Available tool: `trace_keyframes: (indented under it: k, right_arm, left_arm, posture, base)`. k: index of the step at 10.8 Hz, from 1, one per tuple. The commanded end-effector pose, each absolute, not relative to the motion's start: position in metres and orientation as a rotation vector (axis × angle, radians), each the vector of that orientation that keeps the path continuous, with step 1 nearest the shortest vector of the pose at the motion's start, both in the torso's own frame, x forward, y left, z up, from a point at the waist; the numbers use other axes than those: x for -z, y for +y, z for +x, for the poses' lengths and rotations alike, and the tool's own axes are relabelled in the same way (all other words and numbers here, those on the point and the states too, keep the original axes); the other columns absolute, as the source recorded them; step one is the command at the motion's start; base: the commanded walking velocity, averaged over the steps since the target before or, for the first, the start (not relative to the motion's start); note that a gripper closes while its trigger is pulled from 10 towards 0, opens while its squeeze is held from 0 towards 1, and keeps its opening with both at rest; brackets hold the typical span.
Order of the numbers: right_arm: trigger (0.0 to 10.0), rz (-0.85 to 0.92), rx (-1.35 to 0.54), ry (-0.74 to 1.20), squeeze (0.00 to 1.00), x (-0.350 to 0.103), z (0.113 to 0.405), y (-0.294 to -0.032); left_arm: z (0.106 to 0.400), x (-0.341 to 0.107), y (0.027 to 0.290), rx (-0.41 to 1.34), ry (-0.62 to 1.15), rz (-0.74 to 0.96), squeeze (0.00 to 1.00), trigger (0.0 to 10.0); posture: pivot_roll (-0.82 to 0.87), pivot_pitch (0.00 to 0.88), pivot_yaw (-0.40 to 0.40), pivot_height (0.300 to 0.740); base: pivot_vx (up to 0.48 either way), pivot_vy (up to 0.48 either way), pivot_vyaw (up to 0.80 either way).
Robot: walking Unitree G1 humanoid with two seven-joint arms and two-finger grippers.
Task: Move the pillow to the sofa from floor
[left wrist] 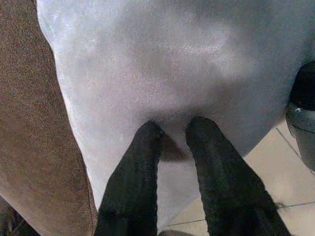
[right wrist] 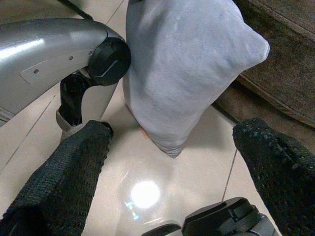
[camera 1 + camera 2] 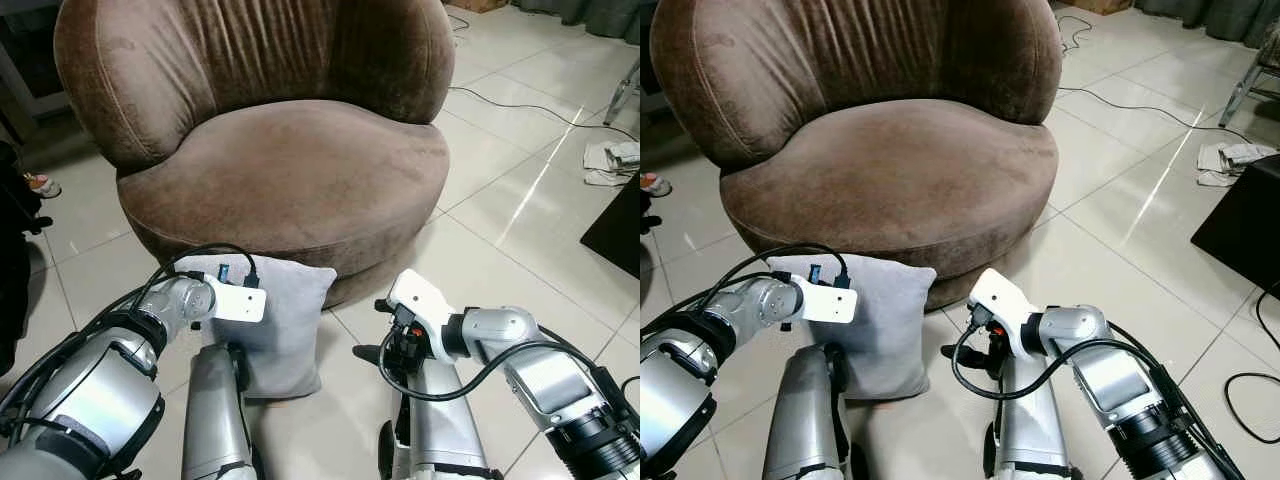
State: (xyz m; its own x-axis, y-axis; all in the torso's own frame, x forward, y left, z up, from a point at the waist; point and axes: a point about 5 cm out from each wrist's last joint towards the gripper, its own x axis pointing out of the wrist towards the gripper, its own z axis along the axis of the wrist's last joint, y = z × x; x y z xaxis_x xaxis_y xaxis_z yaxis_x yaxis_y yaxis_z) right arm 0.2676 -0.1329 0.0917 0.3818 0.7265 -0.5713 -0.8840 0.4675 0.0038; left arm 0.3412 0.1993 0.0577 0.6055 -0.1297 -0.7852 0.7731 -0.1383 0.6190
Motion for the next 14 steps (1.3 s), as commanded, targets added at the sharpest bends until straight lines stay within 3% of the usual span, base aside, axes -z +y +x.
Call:
trace_keyframes:
  k: [1, 14]
  right_arm:
    - [10.0, -0.336, -1.058, 0.548, 0.0, -0.0921, 0.2673, -0.1339]
    - [10.0, -0.34, -1.059, 0.559, 0.0, -0.0923, 0.267, -0.1348]
  left_arm:
    - [0.3428, -0.0596, 0.1986, 0.854, 0.562, 1.532, 1.0, 10.0]
    - [0.3413, -0.0575, 0.198, 0.869, 0.576, 1.529, 1.0, 10.0]
  posture:
    - [-0.16, 0.027, 0.025, 0.422]
    - [-0.17, 0.045, 0.018, 0.422]
  base:
    - [0.0, 0.0, 0.0]
    - [0.0, 0.0, 0.0]
